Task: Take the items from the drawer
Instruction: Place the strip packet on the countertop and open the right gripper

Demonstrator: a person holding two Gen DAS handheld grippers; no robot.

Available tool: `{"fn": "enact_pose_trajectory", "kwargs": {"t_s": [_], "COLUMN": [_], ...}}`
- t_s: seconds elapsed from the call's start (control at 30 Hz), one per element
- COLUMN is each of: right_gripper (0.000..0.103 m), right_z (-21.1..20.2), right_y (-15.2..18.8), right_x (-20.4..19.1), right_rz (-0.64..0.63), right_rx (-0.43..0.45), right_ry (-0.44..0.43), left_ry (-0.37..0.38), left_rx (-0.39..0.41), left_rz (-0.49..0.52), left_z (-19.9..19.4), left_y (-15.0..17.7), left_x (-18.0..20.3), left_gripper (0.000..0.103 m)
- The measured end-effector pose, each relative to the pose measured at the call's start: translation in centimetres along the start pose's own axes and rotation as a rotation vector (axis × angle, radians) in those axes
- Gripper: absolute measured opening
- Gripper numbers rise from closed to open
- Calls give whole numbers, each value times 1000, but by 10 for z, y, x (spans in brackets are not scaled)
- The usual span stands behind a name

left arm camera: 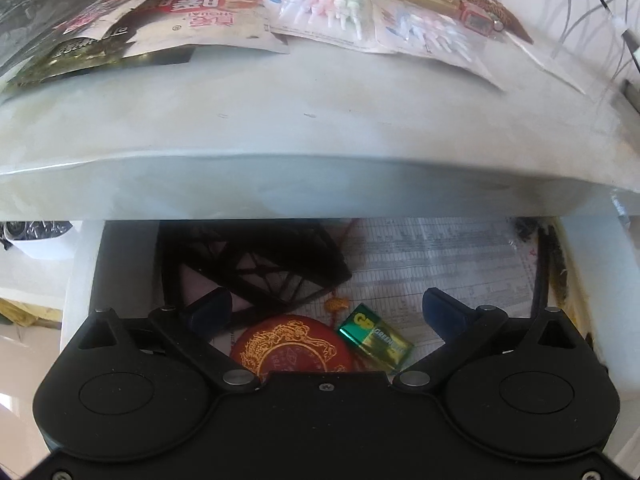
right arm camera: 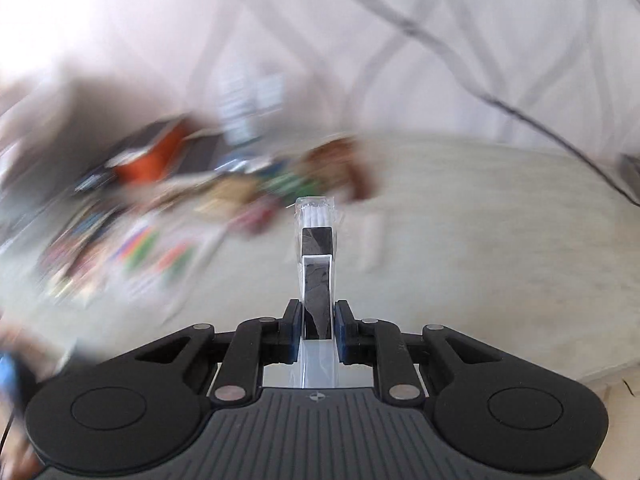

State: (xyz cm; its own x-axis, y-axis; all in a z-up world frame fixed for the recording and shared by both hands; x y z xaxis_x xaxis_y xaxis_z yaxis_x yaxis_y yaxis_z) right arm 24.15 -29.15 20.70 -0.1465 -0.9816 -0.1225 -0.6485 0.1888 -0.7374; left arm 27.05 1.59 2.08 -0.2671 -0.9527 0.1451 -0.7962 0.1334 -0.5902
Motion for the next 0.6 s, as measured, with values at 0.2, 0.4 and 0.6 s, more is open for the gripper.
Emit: {"fn": "enact_pose_trajectory", "kwargs": {"t_s": [0.2, 0.4, 0.6], "right_gripper": [19, 19, 45], "right_z": [74, 108, 116], "right_y": [-19, -21, -12], "right_x": [27, 35, 36], "right_rz": [-2, -11, -21], "right_rx": [-6, -33, -27], "right_ry": [93, 120, 107], "left_ry": [-7, -33, -60], "left_rx": [-10, 0, 18], "left_rz": [12, -5, 7], "left_z": [3, 6, 6], "left_y": [1, -1, -3], "left_x": [5, 0, 0], "left_gripper": [103, 103, 103]}}
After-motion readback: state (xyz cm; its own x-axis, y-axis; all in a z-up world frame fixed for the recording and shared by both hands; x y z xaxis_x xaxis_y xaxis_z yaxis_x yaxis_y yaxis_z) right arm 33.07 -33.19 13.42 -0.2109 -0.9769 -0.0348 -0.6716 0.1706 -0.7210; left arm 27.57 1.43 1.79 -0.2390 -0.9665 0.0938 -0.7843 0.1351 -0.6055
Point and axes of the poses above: each gripper's, at about its wrist camera, not at the fingertips, and z roughly the way its jaws point, x to its right, y to its underside, the point moved 8 cm from there along z, roughly the way its jaws point, and after that the axes turned 3 degrees about x, right-handed, at the moved point
